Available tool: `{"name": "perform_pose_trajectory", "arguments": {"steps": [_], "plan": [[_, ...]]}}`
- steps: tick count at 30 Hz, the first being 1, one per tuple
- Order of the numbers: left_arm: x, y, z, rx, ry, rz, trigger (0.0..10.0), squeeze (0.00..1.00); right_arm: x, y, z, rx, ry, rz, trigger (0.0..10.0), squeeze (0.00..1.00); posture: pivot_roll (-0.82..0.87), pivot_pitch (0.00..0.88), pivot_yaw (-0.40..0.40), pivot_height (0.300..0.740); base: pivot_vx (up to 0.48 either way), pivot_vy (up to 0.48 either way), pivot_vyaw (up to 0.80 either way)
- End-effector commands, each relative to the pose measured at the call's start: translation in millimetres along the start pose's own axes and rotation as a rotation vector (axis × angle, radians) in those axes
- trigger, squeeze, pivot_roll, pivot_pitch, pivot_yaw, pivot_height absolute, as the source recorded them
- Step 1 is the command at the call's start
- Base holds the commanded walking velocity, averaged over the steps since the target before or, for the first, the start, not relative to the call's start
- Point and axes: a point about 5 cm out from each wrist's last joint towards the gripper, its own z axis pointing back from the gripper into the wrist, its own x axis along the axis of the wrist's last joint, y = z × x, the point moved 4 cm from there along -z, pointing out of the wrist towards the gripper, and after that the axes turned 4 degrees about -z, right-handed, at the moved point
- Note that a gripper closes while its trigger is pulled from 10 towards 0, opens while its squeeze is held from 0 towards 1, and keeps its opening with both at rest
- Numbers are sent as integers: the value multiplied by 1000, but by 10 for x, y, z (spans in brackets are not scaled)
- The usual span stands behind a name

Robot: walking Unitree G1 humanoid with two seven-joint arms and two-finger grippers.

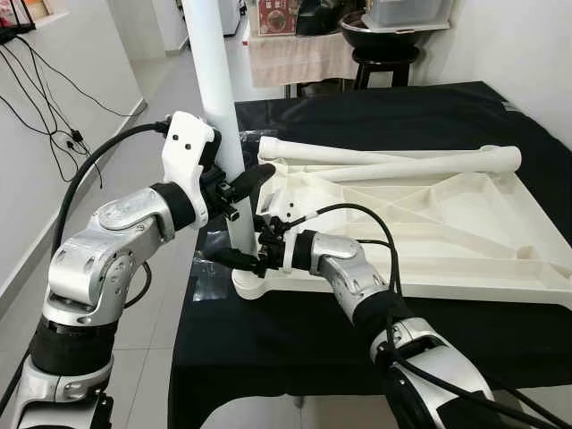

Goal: Building children table

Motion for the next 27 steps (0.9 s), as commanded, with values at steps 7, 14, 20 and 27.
{"name": "perform_pose_trajectory", "arguments": {"steps": [7, 14, 20, 27], "plan": [[-53, 98, 64, 40, 39, -28, 0, 0, -69, 78, -30, 63, 17, -6, 0, 0, 5, 65, 42, 740, 0, 0, 0], [-43, 146, 55, 77, 28, -22, 10000, 1000, -77, 44, 12, 33, 6, 10, 0, 0, -4, 66, 42, 740, 0, 0, 0], [-33, 227, 78, 122, 24, -20, 10000, 1000, -368, -81, 28, -282, 136, 61, 0, 0, -12, 72, 28, 740, 0, 0, 0], [-75, 198, 33, 110, 46, -17, 10000, 0, -485, 336, -268, -474, 114, 66, 0, 0, -5, 67, 40, 740, 0, 0, 0]]}}
